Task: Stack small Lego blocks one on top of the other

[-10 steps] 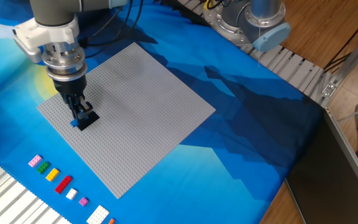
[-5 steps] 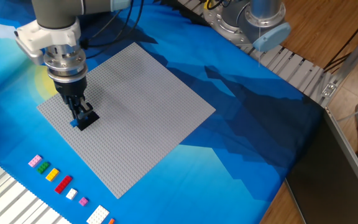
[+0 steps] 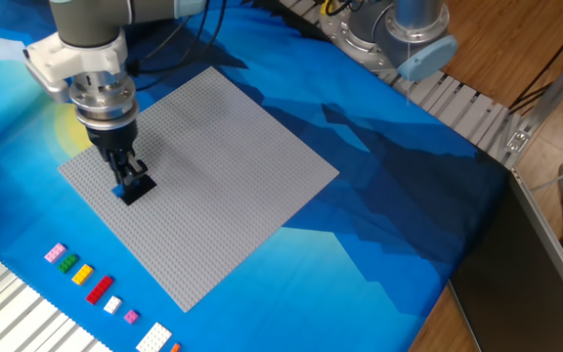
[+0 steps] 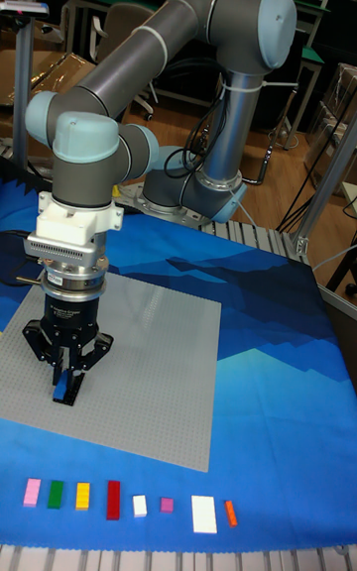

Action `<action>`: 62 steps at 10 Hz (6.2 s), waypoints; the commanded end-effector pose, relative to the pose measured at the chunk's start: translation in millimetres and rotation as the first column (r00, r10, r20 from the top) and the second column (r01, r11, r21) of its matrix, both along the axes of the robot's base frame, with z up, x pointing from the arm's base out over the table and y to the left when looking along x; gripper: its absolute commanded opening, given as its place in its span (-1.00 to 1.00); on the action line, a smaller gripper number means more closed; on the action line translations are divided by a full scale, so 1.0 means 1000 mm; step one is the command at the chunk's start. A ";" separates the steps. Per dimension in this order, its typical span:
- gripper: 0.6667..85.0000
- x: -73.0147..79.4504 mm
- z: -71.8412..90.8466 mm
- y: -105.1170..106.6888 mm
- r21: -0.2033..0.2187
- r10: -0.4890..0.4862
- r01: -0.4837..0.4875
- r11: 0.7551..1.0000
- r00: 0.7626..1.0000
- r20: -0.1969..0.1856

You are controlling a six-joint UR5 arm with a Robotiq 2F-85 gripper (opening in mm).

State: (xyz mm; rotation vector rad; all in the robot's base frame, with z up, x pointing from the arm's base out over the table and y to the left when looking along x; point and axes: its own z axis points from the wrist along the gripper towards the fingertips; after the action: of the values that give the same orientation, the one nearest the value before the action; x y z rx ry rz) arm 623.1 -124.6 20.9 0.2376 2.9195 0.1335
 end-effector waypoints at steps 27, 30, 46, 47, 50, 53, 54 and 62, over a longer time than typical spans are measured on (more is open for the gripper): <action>-0.99 -0.002 -0.015 -0.002 -0.030 -0.028 0.028 0.999 1.000 0.007; -0.99 -0.013 -0.013 0.003 -0.028 -0.036 0.035 0.999 0.999 -0.037; -0.99 -0.032 -0.015 0.007 -0.014 -0.004 0.002 1.000 0.992 -0.128; -0.99 -0.032 -0.013 0.005 -0.011 0.004 -0.006 1.000 0.992 -0.124; -0.70 -0.026 -0.012 -0.003 -0.020 0.045 -0.047 0.999 0.995 -0.084; -0.49 -0.022 -0.012 0.000 -0.012 0.057 -0.058 0.998 0.996 -0.071; -0.43 -0.020 -0.013 0.002 -0.009 0.057 -0.058 0.998 0.996 -0.064; 0.12 -0.012 -0.009 0.008 0.010 0.098 -0.098 0.995 0.995 -0.013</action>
State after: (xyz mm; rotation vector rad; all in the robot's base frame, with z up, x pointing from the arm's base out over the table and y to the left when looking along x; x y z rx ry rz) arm 607.3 -118.5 9.3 0.0969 2.9622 0.1353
